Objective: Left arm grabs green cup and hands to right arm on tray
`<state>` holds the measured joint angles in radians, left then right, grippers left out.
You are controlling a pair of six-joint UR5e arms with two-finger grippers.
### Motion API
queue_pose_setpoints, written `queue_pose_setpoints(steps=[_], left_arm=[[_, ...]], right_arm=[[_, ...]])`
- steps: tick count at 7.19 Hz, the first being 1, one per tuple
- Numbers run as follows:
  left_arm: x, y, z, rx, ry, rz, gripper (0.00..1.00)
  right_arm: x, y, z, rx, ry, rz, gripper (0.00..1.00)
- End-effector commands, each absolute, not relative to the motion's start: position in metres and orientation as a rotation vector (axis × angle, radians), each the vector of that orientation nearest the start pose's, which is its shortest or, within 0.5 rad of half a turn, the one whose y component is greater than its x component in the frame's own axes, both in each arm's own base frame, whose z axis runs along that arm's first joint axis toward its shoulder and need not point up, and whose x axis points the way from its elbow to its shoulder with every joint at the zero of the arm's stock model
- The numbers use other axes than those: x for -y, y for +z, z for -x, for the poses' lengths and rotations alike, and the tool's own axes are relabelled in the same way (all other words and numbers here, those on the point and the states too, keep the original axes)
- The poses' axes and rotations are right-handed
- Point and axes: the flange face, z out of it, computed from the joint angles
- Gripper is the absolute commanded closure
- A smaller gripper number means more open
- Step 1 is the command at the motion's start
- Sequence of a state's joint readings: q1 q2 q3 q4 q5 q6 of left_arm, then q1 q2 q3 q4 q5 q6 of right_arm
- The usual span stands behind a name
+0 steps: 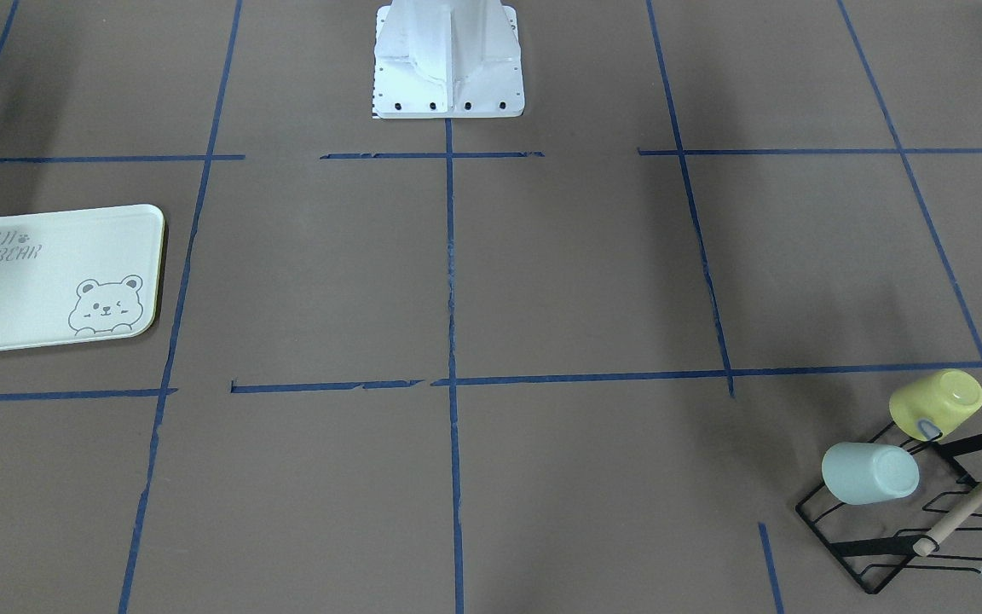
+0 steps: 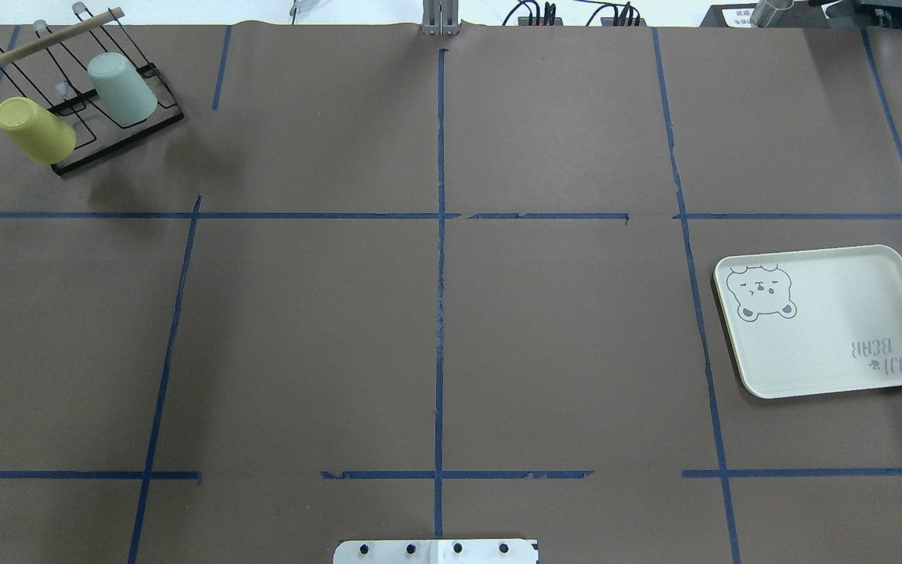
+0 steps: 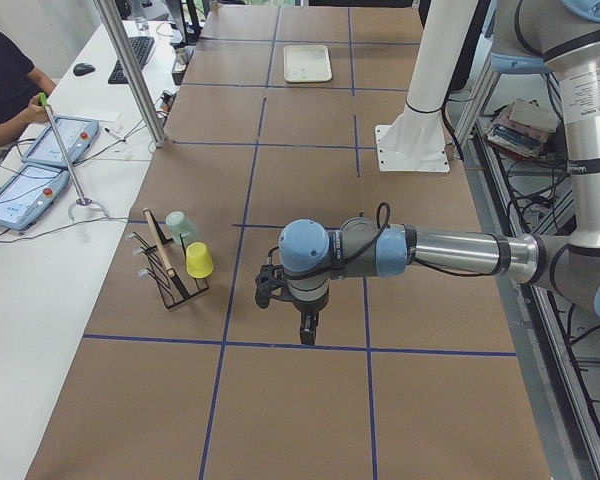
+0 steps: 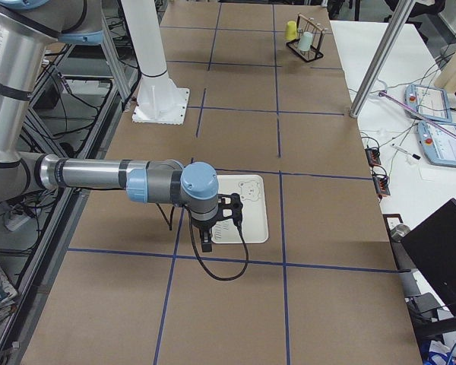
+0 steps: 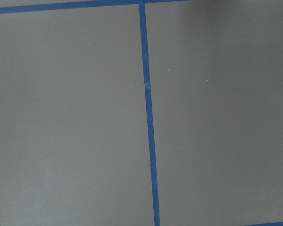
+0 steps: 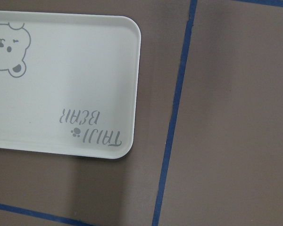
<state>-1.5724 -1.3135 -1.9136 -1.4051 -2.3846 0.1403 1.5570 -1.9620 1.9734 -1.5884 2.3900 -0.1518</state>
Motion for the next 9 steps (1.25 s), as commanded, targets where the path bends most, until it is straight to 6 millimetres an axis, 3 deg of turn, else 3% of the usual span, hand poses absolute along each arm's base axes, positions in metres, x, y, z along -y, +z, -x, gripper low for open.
queue_pose_setpoints(steps=[1,9], left_arm=[[0.3774,0.6132,0.0574,-0.81,0.116,0.013,0.0],[0.3776,0.6109,0.0526,-0.863,0.104,0.02,0.0]], right_arm=[[0.3299,0.6215,-0.056,0.819,-0.152,-0.046,0.0],[0.3296,0.6259,-0.0558,0.822,-0.156,-0.045,0.0]])
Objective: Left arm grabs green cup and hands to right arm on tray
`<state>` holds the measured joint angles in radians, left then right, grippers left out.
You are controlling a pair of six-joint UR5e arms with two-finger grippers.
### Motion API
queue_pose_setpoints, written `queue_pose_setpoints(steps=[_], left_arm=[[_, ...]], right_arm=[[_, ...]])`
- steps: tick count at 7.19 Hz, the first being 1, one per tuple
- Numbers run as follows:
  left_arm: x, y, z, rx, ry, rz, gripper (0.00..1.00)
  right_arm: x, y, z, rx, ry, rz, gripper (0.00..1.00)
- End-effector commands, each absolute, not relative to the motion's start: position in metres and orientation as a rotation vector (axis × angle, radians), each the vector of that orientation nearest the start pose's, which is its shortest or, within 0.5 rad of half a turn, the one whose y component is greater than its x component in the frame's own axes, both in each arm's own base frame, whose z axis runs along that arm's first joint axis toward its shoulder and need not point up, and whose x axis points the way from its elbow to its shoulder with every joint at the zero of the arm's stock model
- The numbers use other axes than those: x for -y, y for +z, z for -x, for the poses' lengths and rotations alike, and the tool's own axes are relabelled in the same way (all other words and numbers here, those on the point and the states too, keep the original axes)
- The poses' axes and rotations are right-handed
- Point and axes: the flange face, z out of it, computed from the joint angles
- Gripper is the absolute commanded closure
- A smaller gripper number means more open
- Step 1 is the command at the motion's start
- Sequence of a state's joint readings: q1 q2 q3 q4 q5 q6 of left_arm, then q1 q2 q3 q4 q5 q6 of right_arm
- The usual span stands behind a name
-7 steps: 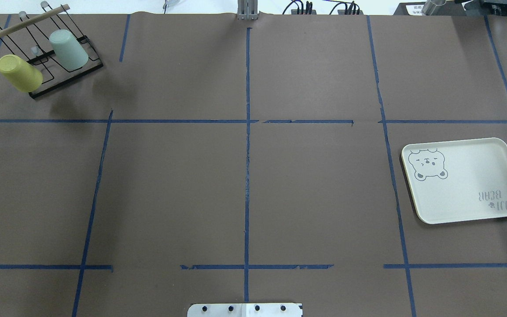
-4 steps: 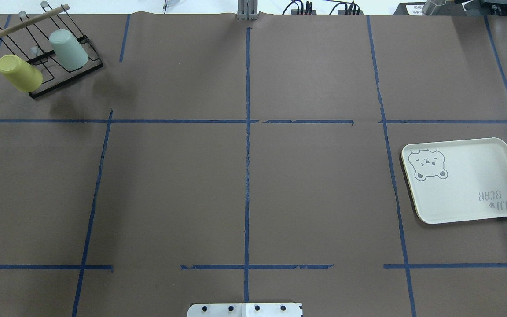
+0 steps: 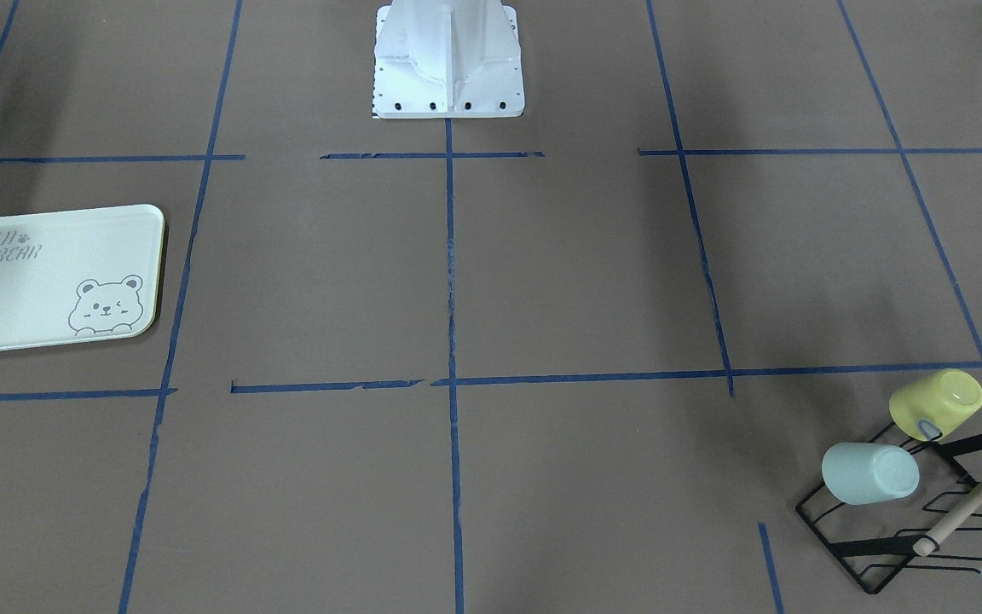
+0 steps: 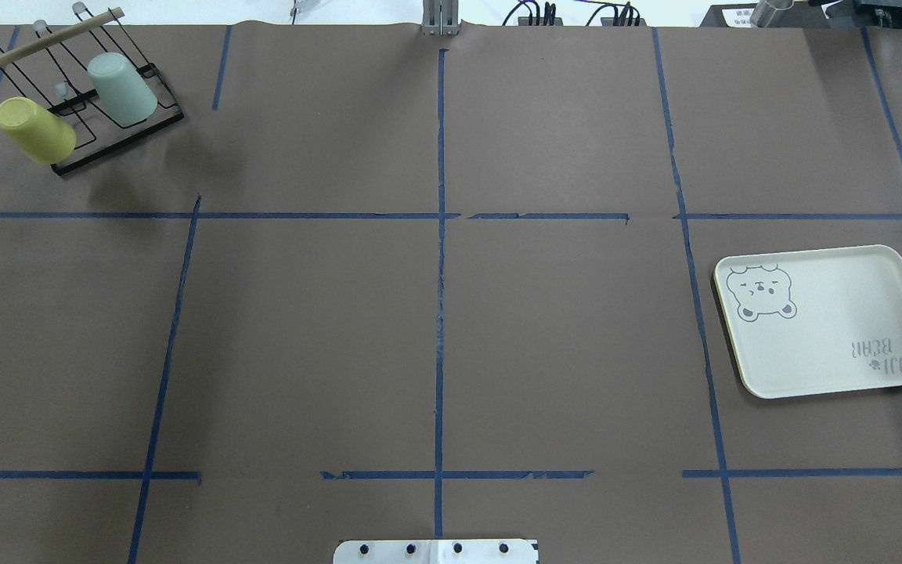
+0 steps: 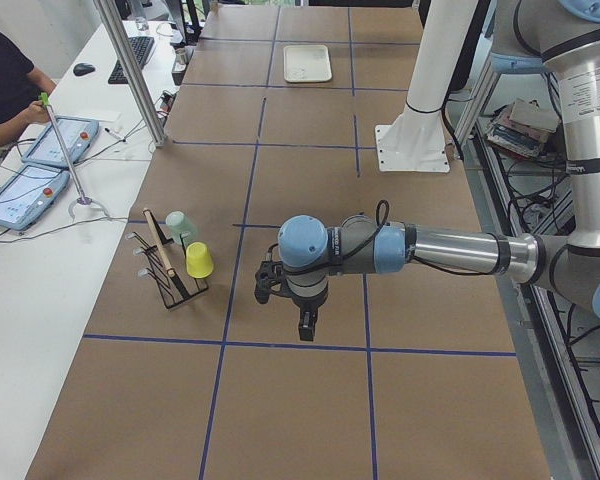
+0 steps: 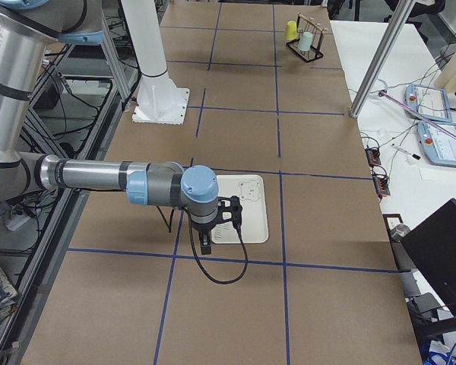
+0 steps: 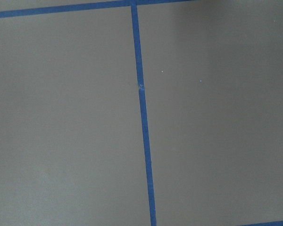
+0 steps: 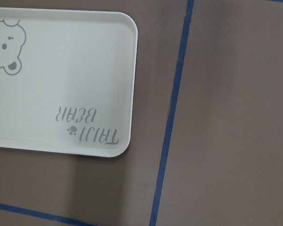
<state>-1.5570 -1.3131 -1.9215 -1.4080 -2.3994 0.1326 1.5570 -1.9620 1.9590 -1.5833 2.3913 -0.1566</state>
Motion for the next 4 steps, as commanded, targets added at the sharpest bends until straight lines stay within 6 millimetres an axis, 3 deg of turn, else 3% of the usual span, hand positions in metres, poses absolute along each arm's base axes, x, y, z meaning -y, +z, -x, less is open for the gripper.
queue_pose_setpoints(steps=[1,4], left_arm=[[0.3781,0.6144,0.0512,-0.885,0.096,0.028,0.0],[0.377,0.6138,0.0519,-0.883,0.108,0.018,0.0]], right_arm=[[0.3296,0.626,-0.0559,0.82,-0.156,-0.045,0.0],[0.3276,0.6278,-0.0564,0.82,-0.159,-0.046,0.0]])
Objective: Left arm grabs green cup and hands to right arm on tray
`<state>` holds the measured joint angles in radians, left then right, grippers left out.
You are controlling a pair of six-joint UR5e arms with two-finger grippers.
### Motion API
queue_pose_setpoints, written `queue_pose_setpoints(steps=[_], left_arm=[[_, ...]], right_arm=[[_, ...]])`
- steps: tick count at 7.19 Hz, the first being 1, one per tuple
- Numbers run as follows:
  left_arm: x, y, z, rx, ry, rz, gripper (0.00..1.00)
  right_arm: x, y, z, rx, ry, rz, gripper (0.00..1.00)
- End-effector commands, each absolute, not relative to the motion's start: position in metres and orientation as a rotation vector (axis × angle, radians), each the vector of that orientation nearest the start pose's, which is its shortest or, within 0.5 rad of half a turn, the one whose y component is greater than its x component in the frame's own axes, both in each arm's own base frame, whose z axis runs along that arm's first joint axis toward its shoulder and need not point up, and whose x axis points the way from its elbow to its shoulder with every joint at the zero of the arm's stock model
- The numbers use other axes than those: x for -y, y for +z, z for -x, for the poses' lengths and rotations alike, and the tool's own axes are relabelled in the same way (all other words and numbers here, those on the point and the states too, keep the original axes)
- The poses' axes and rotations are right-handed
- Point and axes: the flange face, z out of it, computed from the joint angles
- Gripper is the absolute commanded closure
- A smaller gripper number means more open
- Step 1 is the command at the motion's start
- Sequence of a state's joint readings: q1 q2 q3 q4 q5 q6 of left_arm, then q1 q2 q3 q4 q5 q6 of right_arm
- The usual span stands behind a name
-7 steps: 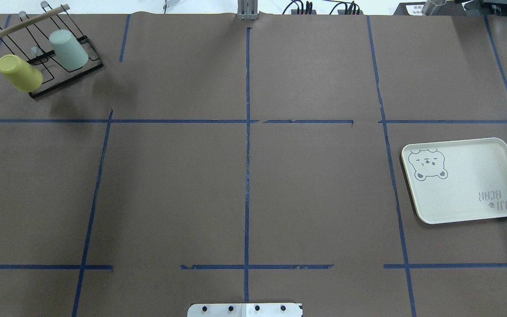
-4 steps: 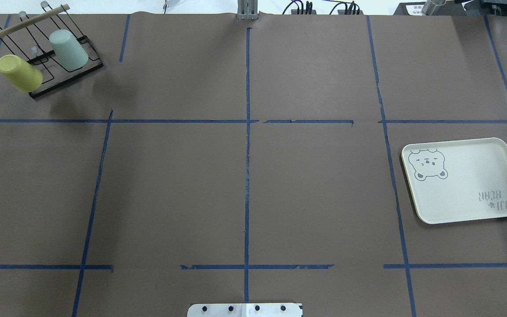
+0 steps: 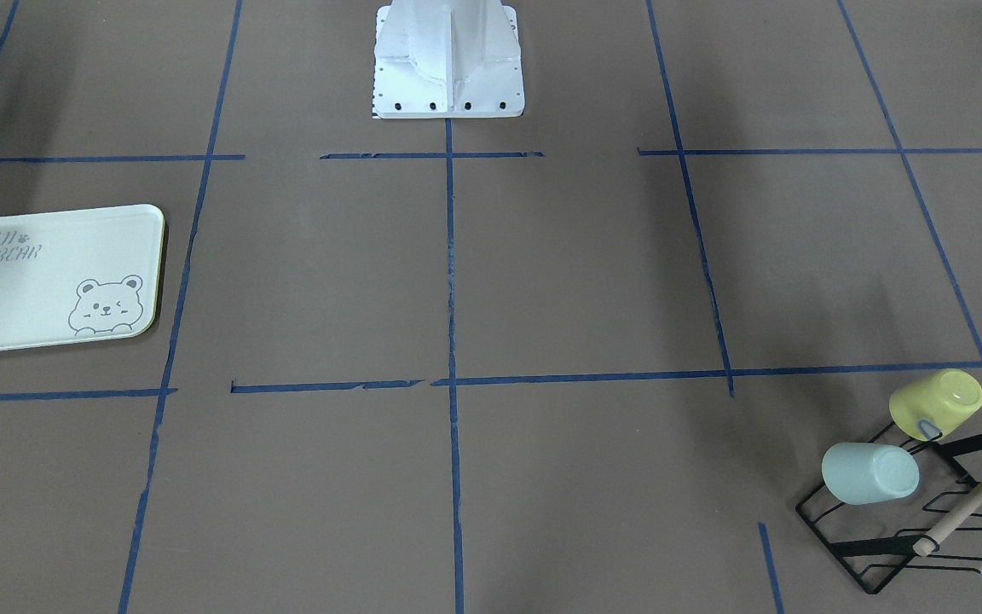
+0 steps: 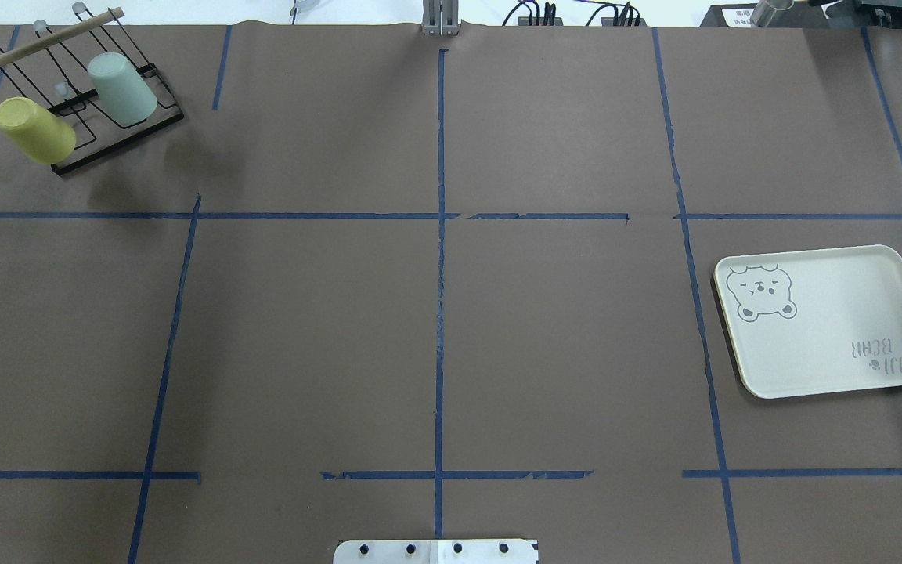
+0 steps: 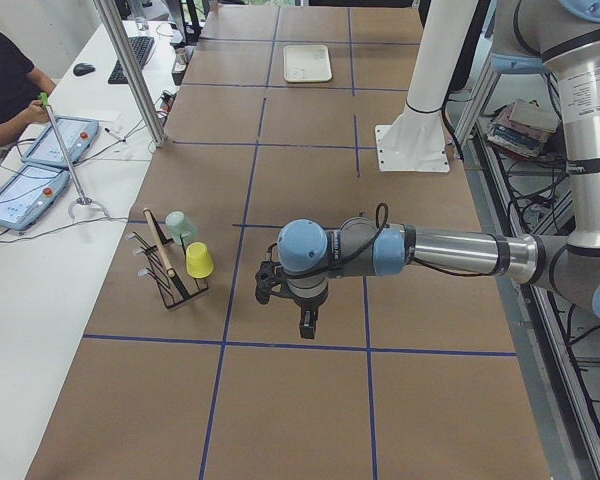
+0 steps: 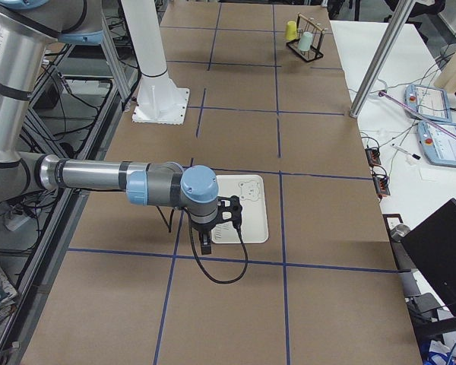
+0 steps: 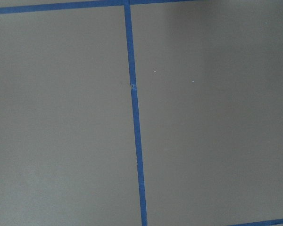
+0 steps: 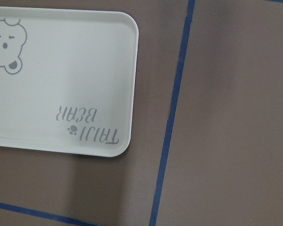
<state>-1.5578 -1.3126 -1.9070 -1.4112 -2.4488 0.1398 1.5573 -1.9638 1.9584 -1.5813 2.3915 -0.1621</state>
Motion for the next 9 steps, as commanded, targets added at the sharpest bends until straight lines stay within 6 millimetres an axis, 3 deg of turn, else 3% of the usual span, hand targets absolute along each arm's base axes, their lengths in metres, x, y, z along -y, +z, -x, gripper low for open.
queue_pose_setpoints(steps=[1,2,5,7,9], left_arm=[[0.38,0.604,0.05,-0.884,0.123,-0.019,0.0],[0.386,0.599,0.044,-0.897,0.141,-0.055,0.0],[0.429,0.543,0.014,-0.911,0.084,-0.06,0.0],[0.488,0.467,-0.052,-0.923,0.035,-0.044,0.0],[0.546,0.424,-0.083,-0.924,0.014,-0.061,0.0]], right_arm=[[0.329,0.627,-0.056,0.823,-0.161,-0.05,0.0],[0.33,0.625,-0.055,0.829,-0.159,-0.05,0.0],[0.333,0.616,-0.054,0.839,-0.19,-0.126,0.0],[0.336,0.614,-0.051,0.84,-0.196,-0.13,0.0],[0.335,0.615,-0.05,0.846,-0.197,-0.126,0.0]])
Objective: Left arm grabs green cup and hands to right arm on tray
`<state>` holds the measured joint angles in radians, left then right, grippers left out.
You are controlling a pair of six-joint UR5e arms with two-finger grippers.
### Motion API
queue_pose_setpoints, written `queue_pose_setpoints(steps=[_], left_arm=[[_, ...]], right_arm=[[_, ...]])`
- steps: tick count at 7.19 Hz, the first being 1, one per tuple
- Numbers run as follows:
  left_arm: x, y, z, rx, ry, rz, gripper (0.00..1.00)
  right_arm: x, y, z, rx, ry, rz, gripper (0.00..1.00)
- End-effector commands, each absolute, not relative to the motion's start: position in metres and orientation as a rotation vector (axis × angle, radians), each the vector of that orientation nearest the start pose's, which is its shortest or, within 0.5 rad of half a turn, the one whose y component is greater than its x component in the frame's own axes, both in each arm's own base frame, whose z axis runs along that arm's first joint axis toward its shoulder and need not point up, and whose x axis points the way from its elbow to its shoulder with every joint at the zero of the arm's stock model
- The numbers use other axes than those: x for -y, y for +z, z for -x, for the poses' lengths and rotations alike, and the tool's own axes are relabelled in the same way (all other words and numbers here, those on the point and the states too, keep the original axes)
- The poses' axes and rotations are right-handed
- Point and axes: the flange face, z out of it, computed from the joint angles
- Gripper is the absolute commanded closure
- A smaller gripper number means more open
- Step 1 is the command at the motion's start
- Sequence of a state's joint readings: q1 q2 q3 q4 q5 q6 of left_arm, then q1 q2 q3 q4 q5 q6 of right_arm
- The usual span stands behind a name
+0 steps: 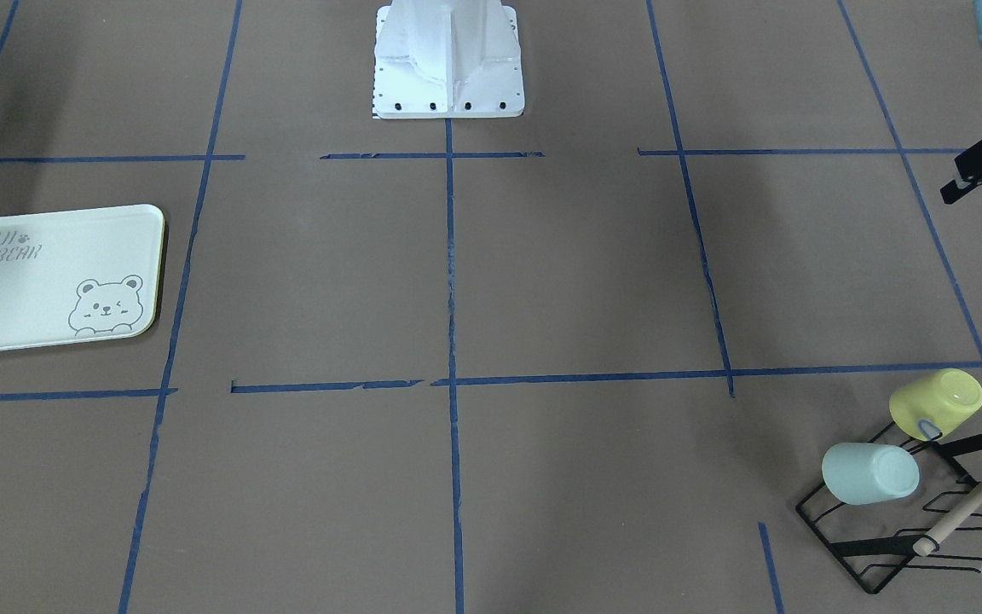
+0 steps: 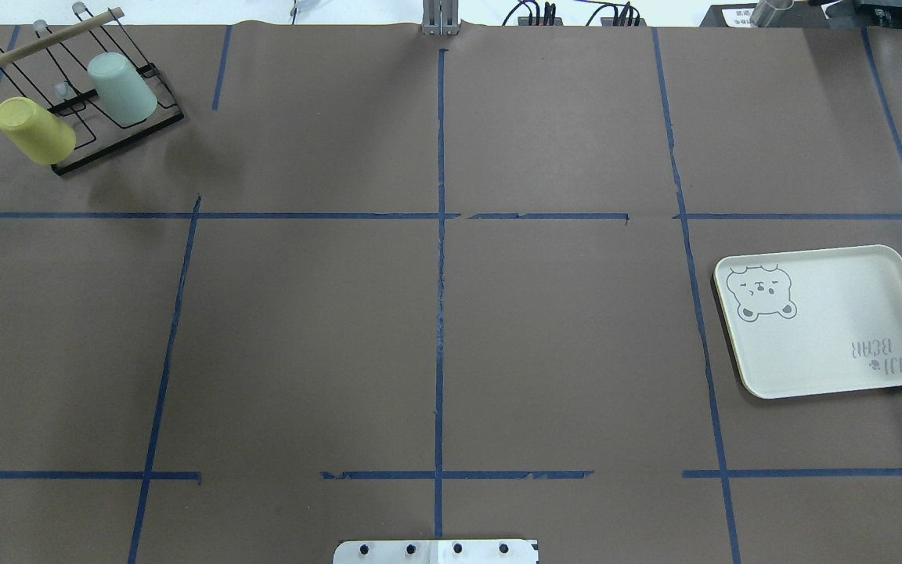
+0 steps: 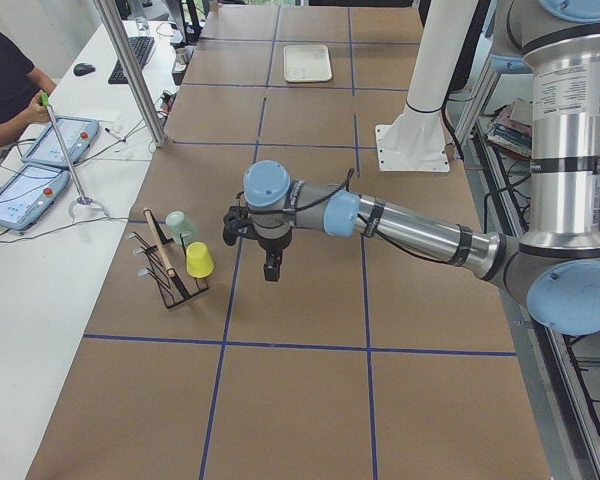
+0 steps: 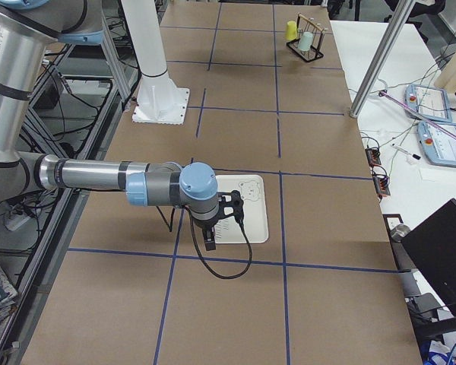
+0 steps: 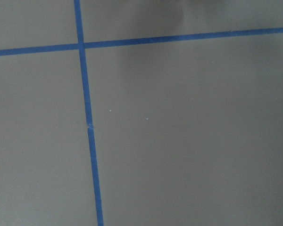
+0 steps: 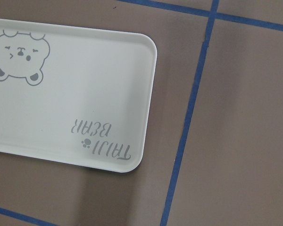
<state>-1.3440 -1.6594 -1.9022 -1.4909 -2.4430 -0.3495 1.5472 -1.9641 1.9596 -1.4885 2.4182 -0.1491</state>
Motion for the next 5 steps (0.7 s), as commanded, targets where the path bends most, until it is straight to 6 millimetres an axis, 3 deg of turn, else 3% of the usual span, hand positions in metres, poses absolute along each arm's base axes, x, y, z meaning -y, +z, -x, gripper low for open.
queue_pose_setpoints(steps=[1,2,5], left_arm=[[0.577,0.409,-0.117,-0.887,0.007,-0.059,0.0],[0.612,0.4,-0.144,-0.801,-0.005,-0.084,0.0],[0.702,0.382,-0.194,-0.775,-0.165,0.006,0.0]], right_arm=[[0.336,0.615,-0.048,0.85,-0.2,-0.123,0.0],[0.336,0.616,-0.048,0.85,-0.2,-0.121,0.0],[0.336,0.616,-0.045,0.851,-0.208,-0.117,0.0]])
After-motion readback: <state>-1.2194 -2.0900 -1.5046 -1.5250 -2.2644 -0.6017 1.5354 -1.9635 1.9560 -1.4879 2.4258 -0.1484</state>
